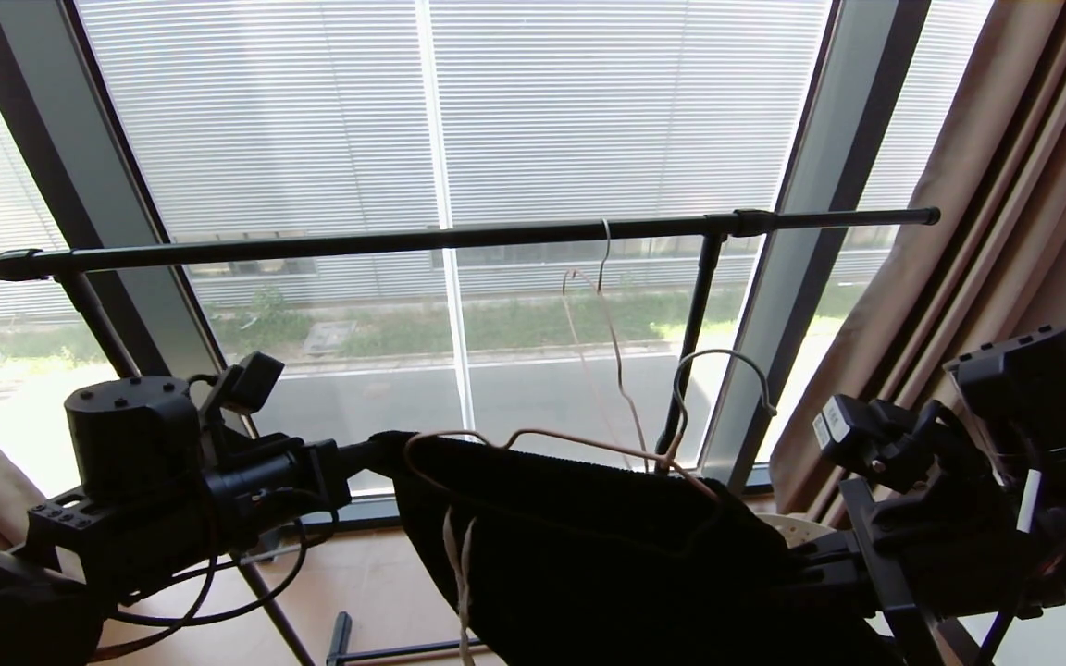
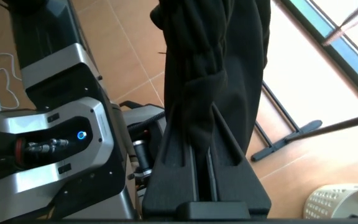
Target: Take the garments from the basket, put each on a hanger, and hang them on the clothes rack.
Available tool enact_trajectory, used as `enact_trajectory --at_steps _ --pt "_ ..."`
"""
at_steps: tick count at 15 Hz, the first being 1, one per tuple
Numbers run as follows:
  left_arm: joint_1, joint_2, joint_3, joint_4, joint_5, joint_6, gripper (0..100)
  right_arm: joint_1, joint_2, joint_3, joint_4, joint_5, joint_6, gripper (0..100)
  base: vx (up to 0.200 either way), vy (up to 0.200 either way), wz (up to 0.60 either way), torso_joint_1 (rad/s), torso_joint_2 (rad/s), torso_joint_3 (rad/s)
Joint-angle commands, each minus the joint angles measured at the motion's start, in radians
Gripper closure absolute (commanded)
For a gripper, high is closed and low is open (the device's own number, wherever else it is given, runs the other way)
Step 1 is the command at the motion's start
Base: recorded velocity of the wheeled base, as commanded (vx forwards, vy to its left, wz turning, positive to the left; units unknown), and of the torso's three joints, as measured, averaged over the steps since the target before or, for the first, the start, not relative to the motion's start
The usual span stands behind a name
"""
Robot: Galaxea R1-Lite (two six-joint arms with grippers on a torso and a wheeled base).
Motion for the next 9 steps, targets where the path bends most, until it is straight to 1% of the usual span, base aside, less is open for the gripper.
enact_trajectory --at_steps 1,3,5,6,7,9 --pt "0.003 -0.048 -0.085 0.110 0.001 0.024 100 0.000 -0.004 0.008 0.001 -0.003 -0.010 100 0.000 0.000 0.00 0.000 0.00 0.000" --pt "0.033 -0.045 -0.138 0.168 0.001 0.070 100 -0.001 -0.012 0.018 0.004 -0.006 -0.022 100 0.000 0.000 0.00 0.000 0.00 0.000" --pt "0.046 -0.041 -0.182 0.229 0.001 0.099 100 -0.003 -0.015 0.018 0.004 -0.007 -0.022 100 0.000 0.000 0.00 0.000 0.00 0.000" --pt "0.046 -0.045 -0.214 0.289 0.001 0.122 100 -0.001 -0.006 0.011 0.004 -0.034 -0.024 100 0.000 0.000 0.00 0.000 0.00 0.000" --pt "0.036 -0.048 -0.231 0.321 0.001 0.142 100 0.005 0.003 0.006 -0.002 -0.073 -0.022 100 0.000 0.000 0.00 0.000 0.00 0.000" --pt "0.010 -0.071 -0.257 0.355 0.001 0.172 100 0.016 0.028 -0.005 -0.007 -0.118 -0.022 100 0.000 0.000 0.00 0.000 0.00 0.000"
